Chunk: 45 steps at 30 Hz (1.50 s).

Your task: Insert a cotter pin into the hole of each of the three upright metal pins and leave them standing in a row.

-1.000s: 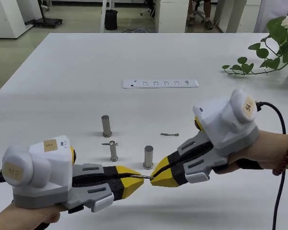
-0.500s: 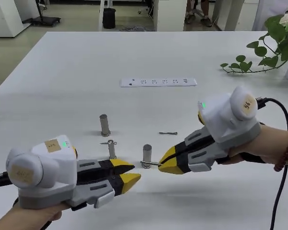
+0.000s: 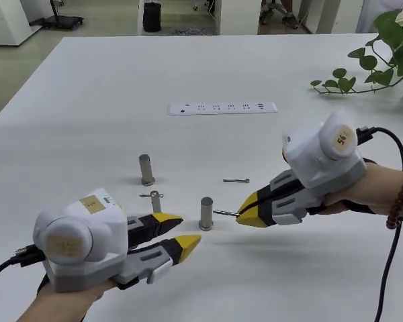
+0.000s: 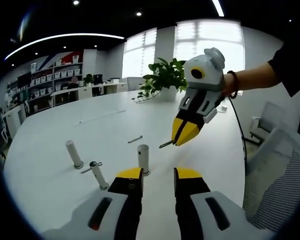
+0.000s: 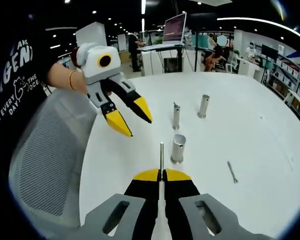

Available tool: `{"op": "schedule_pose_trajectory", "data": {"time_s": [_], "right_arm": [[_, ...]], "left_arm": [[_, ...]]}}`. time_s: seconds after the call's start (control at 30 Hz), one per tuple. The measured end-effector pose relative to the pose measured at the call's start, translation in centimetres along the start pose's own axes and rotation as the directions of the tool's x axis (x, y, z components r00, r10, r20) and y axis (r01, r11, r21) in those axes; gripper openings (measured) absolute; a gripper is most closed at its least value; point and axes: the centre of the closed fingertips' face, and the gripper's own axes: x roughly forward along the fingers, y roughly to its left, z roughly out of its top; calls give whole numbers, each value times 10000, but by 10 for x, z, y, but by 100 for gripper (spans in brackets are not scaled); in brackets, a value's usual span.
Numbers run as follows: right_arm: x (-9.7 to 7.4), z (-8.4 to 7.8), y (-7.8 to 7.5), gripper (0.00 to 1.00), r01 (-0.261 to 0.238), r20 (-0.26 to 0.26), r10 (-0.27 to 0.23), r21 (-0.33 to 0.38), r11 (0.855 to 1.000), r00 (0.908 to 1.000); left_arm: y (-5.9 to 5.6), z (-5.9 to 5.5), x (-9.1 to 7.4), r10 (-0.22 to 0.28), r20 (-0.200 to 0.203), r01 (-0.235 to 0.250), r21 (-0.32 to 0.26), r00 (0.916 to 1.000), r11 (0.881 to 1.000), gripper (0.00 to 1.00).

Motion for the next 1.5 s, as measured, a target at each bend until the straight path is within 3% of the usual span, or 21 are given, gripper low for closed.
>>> {"op": "schedule_pose_trajectory", "data": {"time_s": [0.3, 0.73, 1.2, 1.5], "right_arm": [[4, -10, -12, 0, 72, -365, -78, -164, 9998, 9993], [6, -13, -26, 0, -30, -311, 26, -138, 9999, 9995], [10, -5, -26, 0, -403, -8, 403, -246, 9989, 9992], [13, -3, -27, 0, -532, -171, 525, -449, 9976, 9985]], "left_arm": [[11, 0, 13, 648, 60, -645, -405, 9979, 9971, 21], [19, -6, 37, 1036, -209, -1039, -172, 9944, 9944, 22], [26, -9, 59, 1435, -471, -1441, -90, 9885, 9895, 18], [29, -14, 64, 1413, -624, -1431, -244, 9880, 9894, 14]]}}
